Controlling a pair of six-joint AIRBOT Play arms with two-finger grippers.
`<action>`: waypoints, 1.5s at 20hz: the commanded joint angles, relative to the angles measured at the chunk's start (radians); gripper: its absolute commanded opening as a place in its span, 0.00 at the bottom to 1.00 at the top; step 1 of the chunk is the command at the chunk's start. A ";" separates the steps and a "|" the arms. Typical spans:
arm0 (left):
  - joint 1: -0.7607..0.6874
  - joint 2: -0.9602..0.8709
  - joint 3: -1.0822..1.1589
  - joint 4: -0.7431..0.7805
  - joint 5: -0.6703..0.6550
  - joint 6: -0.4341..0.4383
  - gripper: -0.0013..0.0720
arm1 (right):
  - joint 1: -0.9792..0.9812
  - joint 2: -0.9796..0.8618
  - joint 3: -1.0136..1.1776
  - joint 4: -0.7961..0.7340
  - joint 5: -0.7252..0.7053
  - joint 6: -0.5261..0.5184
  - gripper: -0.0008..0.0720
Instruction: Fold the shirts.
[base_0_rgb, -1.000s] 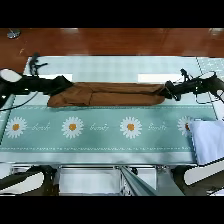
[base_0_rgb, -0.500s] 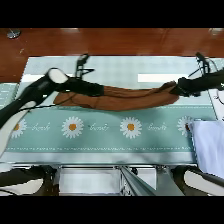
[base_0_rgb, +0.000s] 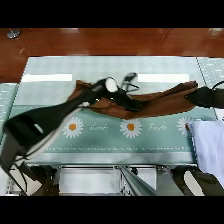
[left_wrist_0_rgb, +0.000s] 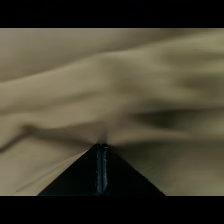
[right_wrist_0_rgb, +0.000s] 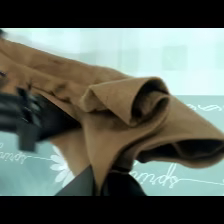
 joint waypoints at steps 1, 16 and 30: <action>-0.134 -0.066 0.069 -0.095 -0.037 0.005 0.05 | 0.059 0.043 -0.006 0.010 -0.009 0.049 0.04; 0.621 0.462 -0.144 0.018 -0.268 0.123 0.05 | 0.231 -0.153 0.049 0.243 -0.169 0.023 0.05; 0.671 1.058 -0.882 0.017 -0.034 0.159 0.05 | 0.821 -1.222 0.906 0.244 -0.334 0.167 0.36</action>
